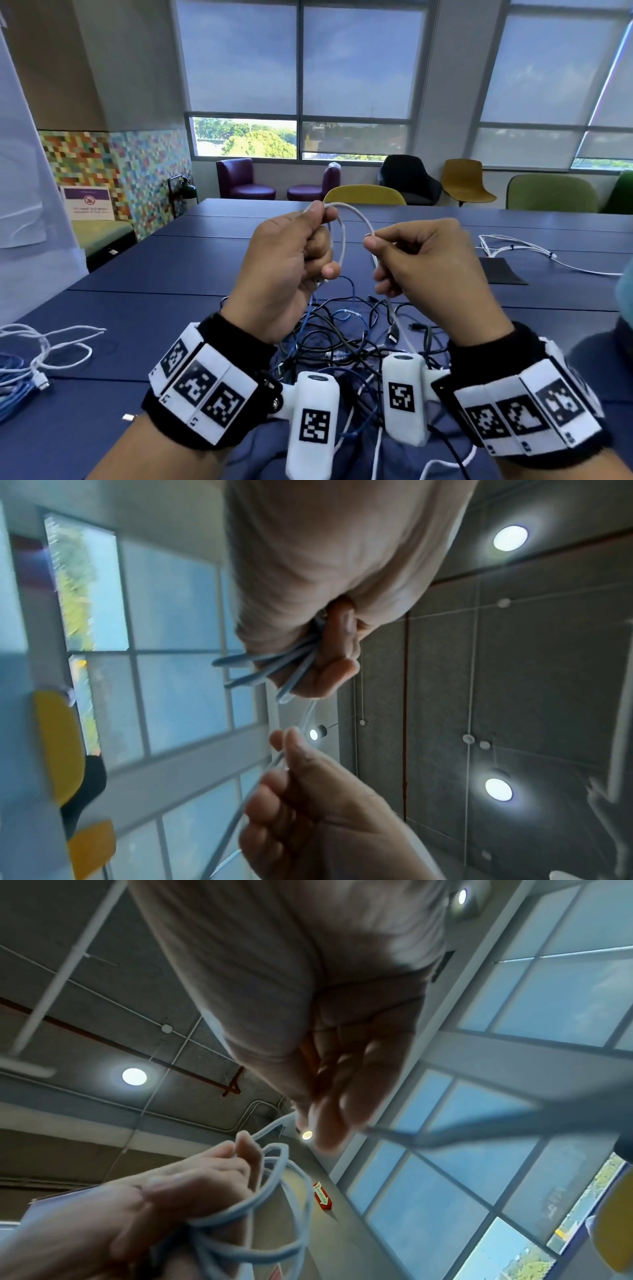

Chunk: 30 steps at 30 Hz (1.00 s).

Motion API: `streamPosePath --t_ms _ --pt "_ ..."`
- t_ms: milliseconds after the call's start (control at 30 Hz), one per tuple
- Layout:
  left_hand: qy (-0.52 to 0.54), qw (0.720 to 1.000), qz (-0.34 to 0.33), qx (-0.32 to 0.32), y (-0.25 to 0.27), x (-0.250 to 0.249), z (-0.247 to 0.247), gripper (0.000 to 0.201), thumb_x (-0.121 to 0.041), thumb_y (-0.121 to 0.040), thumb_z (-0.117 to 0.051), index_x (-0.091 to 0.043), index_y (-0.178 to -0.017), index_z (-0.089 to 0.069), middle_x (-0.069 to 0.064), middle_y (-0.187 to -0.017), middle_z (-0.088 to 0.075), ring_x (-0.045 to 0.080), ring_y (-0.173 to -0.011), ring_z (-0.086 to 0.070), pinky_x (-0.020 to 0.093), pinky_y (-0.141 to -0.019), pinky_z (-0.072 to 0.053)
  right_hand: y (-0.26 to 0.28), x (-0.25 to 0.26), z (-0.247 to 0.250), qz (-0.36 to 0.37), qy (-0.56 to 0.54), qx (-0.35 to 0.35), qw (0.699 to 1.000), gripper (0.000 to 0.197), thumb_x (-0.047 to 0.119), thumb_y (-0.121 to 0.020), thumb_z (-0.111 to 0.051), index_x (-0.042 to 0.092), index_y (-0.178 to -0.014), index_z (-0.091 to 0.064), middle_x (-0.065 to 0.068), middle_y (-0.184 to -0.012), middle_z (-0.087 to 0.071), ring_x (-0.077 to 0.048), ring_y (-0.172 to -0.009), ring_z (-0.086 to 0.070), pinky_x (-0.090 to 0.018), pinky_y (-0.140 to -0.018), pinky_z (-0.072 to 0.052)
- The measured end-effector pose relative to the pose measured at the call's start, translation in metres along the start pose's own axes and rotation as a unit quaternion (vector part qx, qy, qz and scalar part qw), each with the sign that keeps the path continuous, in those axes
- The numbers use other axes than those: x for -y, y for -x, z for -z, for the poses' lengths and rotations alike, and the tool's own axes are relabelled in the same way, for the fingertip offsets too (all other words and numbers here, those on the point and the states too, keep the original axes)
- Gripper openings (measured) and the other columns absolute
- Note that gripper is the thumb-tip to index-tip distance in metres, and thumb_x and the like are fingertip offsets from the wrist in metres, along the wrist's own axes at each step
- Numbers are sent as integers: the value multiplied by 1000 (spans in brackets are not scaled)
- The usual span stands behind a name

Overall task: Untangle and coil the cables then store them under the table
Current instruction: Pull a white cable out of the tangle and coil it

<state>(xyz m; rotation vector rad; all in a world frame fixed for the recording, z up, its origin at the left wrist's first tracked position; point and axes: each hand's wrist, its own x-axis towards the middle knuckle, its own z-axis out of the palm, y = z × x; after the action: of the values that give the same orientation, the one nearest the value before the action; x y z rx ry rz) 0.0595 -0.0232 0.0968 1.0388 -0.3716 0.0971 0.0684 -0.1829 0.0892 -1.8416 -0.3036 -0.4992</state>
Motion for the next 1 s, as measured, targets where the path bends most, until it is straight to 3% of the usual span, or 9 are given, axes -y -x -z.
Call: streamPosePath --t_ms 100,200,300,400,467,533,633,800,1000 --pt "-6 1000 -27 -2 1 -6 2 23 -20 -102 -41 -6 -89 -54 -7 -50 -22 7 -38 -18 20 -42 -33 3 5 -5 5 -11 30 999 15 12 -95 -62 16 -105 -73 -4 -76 -75 -14 -72 -74 -37 -73 -62" --pt "42 999 -12 19 1 -13 6 24 -21 -102 -41 -7 -86 -52 -7 -49 -21 6 -37 -18 19 -42 -32 5 7 -7 20 -2 51 999 34 16 -97 -56 18 -131 -61 3 -105 -75 -3 -99 -68 -37 -94 -55" --pt "127 990 22 63 2 -14 6 24 -24 -100 -41 -8 -85 -51 -8 -47 -22 4 -34 -19 17 -40 -32 5 6 -13 35 1 61 998 41 22 -100 -51 20 -141 -51 4 -120 -69 -6 -113 -62 -39 -102 -50" --pt "197 974 48 101 3 -12 2 24 -25 -99 -40 -9 -83 -49 -8 -45 -22 4 -34 -16 15 -38 -32 6 9 -18 24 -46 117 992 35 28 -102 -46 22 -133 -60 -10 -116 -70 -26 -113 -63 -48 -98 -51" --pt "233 963 59 122 4 -11 1 24 -26 -98 -39 -10 -82 -48 -8 -45 -17 6 -36 -11 14 -38 -30 7 11 -20 -2 -117 146 982 32 22 -103 -43 12 -121 -67 -12 -115 -70 -24 -113 -64 -45 -98 -52" --pt "260 953 65 144 3 -11 1 25 -26 -99 -38 -11 -82 -48 -8 -48 -13 8 -37 -11 14 -39 -30 9 12 -21 -29 -199 154 967 37 29 -98 -44 6 -109 -70 -15 -109 -71 -24 -107 -66 -44 -96 -54" --pt "260 949 72 161 1 -9 5 26 -27 -99 -36 -12 -81 -48 -9 -49 -14 8 -37 -12 14 -41 -31 13 17 -22 -66 -338 159 925 39 32 -92 -53 -2 -106 -66 -16 -94 -73 -24 -89 -69 -36 -87 -57" --pt "185 970 84 135 -4 -5 11 28 -28 -101 -37 -11 -81 -48 -8 -46 -19 6 -33 -26 20 -48 -42 15 20 -21 -63 -321 113 938 12 6 -90 -60 -3 -90 -68 -14 -73 -69 -18 -63 -68 -31 -73 -57" --pt "34 992 75 93 -4 -6 15 28 -23 -102 -37 -6 -84 -48 -2 -49 -30 18 -47 -50 30 -59 -55 11 10 -24 -58 -190 61 978 13 -6 -90 -59 1 -92 -70 -5 -66 -68 -14 -61 -63 -36 -73 -59"
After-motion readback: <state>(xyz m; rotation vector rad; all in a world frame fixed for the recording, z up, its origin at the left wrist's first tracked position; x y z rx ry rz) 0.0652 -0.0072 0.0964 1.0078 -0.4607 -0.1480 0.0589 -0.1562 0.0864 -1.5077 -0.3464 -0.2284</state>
